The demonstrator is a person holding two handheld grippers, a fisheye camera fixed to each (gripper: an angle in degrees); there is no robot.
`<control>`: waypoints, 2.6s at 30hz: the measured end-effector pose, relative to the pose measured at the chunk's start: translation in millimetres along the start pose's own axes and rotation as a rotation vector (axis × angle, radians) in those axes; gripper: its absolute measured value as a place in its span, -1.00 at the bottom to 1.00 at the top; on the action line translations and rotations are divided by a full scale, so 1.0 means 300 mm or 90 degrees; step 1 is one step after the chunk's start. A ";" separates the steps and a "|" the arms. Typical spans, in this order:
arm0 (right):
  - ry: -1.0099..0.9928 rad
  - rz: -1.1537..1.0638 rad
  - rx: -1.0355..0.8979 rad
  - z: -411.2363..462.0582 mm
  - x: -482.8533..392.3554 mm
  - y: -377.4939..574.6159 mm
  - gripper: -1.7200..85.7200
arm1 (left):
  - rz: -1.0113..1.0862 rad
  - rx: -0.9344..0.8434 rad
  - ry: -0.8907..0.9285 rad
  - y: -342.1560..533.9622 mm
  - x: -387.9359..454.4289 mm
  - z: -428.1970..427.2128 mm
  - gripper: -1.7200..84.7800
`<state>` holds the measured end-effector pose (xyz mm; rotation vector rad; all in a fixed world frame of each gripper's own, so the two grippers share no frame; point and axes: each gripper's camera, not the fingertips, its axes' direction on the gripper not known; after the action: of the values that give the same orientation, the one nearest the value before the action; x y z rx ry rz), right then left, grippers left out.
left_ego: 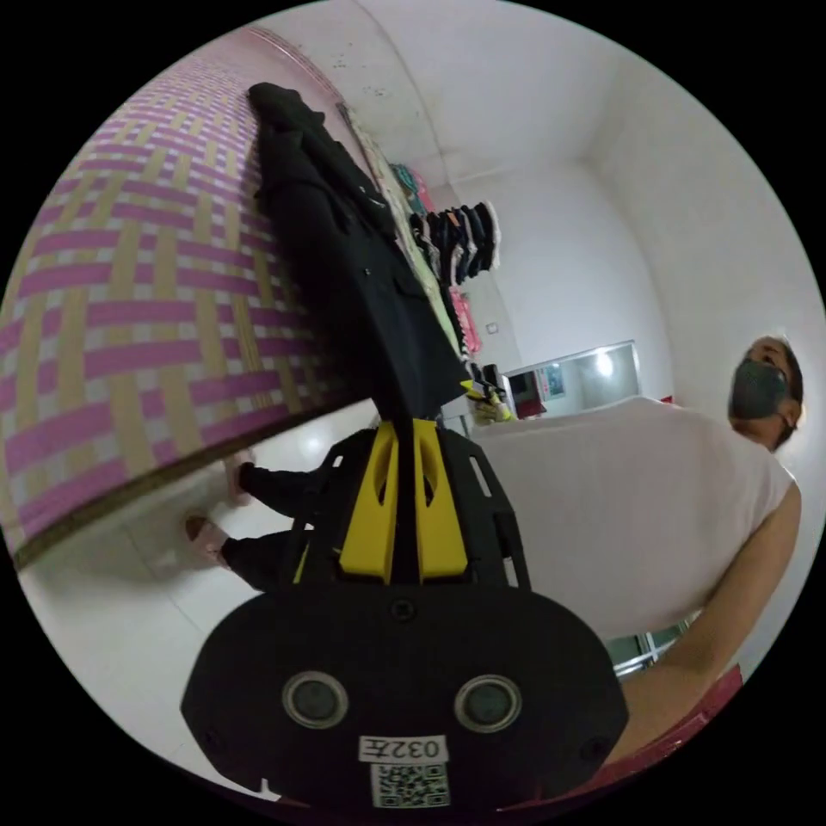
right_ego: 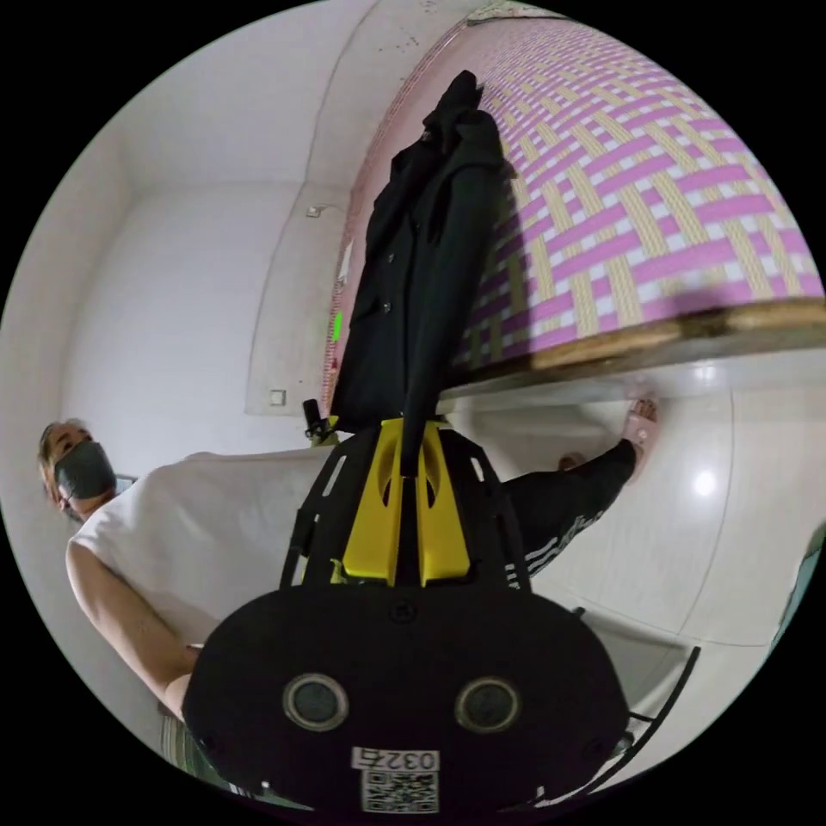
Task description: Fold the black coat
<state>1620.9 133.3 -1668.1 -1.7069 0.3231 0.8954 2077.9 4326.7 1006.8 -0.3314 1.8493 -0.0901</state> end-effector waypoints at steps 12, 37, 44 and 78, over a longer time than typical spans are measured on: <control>-0.080 -0.093 0.014 -0.038 -0.110 0.071 -0.98 | 0.119 0.018 0.122 -0.041 0.087 0.053 -1.00; -0.122 -0.168 -0.003 -0.035 0.144 -0.973 -0.98 | -0.089 0.202 -0.066 -0.840 -0.196 0.185 -0.99; -0.122 -0.163 -0.009 -0.020 0.221 -1.050 -0.98 | -0.057 0.122 -0.050 -0.983 -0.217 0.251 -0.99; -0.196 0.064 0.272 0.074 0.539 -1.318 -0.67 | -0.356 0.507 0.145 -0.927 -0.334 0.399 -0.78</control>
<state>1967.5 323.3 -1504.7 -1.1502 0.3640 1.0615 2268.1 4100.5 1127.0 -0.2656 1.7330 -1.2494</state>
